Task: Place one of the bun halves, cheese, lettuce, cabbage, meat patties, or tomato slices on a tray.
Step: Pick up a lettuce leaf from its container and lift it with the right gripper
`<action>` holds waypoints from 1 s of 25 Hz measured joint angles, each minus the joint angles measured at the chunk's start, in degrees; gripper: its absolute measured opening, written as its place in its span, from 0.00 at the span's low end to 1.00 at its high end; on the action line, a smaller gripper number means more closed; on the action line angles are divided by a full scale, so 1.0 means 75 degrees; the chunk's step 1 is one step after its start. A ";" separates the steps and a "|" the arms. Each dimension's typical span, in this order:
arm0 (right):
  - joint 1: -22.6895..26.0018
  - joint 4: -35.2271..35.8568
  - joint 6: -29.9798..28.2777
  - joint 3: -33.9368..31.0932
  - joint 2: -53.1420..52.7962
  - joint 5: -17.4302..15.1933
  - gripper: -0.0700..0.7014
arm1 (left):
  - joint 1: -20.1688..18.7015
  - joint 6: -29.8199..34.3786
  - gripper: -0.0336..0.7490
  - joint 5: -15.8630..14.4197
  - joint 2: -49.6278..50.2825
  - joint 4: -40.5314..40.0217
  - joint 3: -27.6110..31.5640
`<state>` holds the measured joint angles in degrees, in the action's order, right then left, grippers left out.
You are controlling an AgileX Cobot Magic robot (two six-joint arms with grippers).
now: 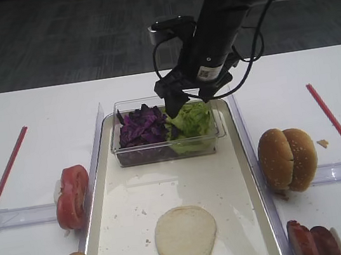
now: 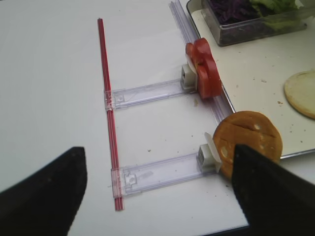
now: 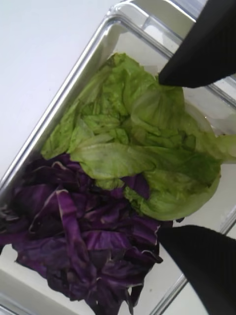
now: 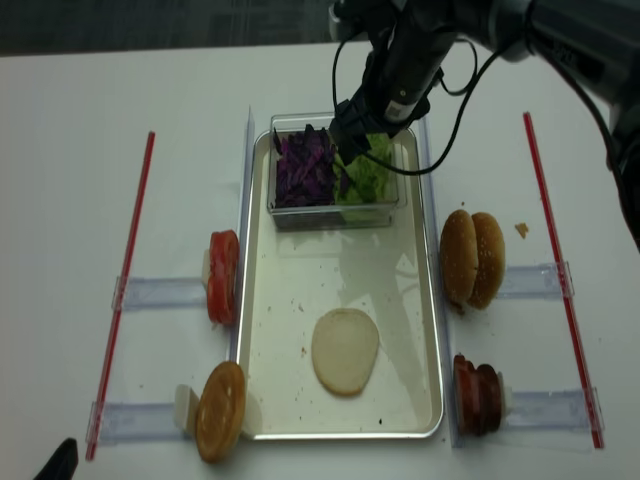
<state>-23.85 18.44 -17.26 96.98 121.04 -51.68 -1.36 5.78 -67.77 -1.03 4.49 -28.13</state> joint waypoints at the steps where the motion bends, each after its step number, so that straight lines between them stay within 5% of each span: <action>1: 0.0000 0.0000 0.0000 0.0063 0.0066 -0.0021 0.86 | 0.0000 0.0000 0.75 0.0000 0.0000 0.0000 0.0000; 25: -0.0053 0.0052 -0.0355 0.0203 0.0377 0.0170 0.85 | 0.0000 0.0000 0.75 0.0000 0.0000 0.0000 0.0000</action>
<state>-24.25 18.83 -19.92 98.50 123.86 -50.41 -1.36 5.78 -67.77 -1.03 4.49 -28.13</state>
